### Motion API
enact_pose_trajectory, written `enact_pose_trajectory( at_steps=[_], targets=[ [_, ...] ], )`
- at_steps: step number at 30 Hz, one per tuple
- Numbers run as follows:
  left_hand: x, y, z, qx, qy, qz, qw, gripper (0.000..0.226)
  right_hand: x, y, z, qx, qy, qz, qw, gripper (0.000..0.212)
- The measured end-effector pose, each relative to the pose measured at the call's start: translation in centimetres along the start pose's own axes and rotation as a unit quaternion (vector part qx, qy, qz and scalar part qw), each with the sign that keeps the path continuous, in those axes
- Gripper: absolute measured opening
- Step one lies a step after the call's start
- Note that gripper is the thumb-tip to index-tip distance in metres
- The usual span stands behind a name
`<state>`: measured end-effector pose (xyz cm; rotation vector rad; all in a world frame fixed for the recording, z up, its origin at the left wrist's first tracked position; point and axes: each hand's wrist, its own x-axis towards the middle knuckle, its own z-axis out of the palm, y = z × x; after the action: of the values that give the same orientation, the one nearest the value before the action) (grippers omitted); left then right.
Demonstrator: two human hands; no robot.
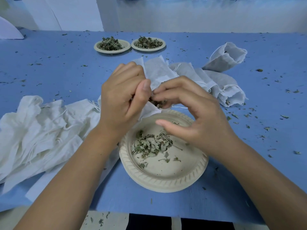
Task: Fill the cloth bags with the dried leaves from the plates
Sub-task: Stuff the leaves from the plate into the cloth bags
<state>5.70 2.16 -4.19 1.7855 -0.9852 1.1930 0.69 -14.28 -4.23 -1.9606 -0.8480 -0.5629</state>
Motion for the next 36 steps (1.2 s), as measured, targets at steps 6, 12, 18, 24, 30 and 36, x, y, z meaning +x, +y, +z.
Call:
enact_pose_trajectory(
  at_steps=[6, 12, 18, 24, 30, 36],
  targets=[
    [-0.1, 0.2, 0.3, -0.018, -0.047, 0.043, 0.998, 0.059, -0.3, -0.4, 0.8, -0.114, -0.063, -0.086, 0.988, 0.015],
    [0.4, -0.8, -0.6, 0.005, -0.014, 0.038, 0.999, 0.059, 0.5, 0.2, -1.9, 0.112, 0.114, 0.131, 0.978, 0.042],
    [0.2, -0.7, -0.3, 0.017, -0.019, 0.033, 0.999, 0.058, 0.1, 1.4, -1.4, -0.177, -0.109, 0.2, 0.958, 0.067],
    [0.2, -0.8, -0.4, 0.01, -0.019, 0.026, 0.999, 0.058, 0.0, 0.9, -1.2, 0.001, -0.215, 0.251, 0.944, 0.064],
    [0.2, -0.8, -0.4, 0.008, -0.02, 0.023, 1.0, 0.059, 0.1, 0.7, -1.9, -0.087, -0.229, 0.189, 0.951, 0.072],
    [0.2, -0.7, -0.5, 0.008, -0.02, 0.019, 1.0, 0.06, -0.1, 0.2, -1.9, 0.13, -0.234, 0.256, 0.929, 0.068]
  ],
)
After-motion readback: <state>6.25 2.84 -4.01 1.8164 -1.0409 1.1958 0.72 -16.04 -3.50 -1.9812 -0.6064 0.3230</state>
